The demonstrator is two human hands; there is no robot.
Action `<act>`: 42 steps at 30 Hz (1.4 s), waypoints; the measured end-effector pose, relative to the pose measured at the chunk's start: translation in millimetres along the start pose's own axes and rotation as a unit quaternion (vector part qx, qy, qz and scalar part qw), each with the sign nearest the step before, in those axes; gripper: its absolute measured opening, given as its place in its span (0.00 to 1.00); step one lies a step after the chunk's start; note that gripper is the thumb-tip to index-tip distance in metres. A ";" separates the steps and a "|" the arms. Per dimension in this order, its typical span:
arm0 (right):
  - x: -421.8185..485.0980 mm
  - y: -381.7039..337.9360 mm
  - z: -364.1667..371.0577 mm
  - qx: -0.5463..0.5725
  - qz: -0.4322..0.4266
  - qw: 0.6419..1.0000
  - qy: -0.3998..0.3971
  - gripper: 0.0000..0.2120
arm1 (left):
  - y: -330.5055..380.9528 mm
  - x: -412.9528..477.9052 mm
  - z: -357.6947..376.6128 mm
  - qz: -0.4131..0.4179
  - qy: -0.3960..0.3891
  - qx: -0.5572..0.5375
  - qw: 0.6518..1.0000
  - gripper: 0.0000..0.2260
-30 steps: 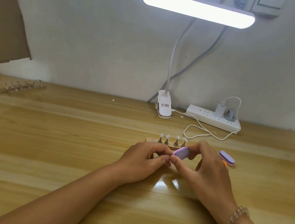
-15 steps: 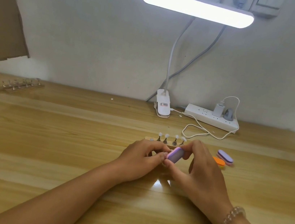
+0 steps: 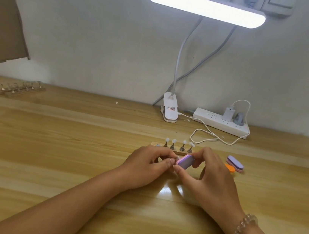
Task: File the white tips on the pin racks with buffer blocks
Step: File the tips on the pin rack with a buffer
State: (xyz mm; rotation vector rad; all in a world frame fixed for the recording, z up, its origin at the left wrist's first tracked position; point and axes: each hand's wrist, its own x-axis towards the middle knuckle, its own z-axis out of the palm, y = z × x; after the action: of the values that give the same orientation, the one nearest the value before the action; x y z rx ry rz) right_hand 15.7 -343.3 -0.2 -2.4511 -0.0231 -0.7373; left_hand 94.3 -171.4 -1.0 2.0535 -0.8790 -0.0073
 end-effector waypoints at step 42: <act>-1.7 0.9 0.4 0.024 -0.010 1.000 -0.008 0.15 | 1.2 -1.9 0.4 -0.006 -0.024 0.020 0.999 0.10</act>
State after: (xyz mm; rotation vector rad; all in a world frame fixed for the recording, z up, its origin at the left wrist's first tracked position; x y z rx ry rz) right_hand 14.6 -343.6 -1.8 -2.4144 -0.0711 -0.7179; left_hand 92.1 -171.0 -1.0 2.1035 -0.9038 -0.0461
